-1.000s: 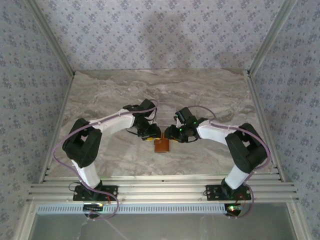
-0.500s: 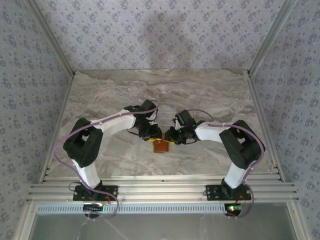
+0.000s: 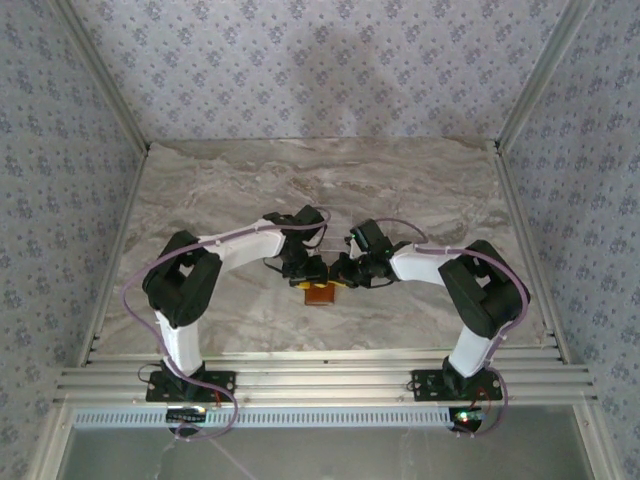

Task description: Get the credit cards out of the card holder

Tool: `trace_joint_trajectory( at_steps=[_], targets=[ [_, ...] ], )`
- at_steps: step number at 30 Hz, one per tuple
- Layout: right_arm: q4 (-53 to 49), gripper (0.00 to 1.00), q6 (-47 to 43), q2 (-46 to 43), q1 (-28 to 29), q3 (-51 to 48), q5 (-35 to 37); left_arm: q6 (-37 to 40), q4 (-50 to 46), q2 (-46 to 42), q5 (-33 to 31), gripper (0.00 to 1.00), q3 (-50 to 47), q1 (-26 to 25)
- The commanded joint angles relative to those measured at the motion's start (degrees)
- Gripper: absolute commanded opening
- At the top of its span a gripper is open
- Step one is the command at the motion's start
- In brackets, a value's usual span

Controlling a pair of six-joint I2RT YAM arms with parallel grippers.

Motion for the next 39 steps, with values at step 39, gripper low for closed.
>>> trace_joint_trajectory(
  at_steps=[39],
  targets=[
    [-5.26, 0.04, -0.75, -1.35, -0.09, -1.2, 1.55, 2.03, -7.38, -3.25, -15.09, 0.11, 0.62, 1.35]
  ],
)
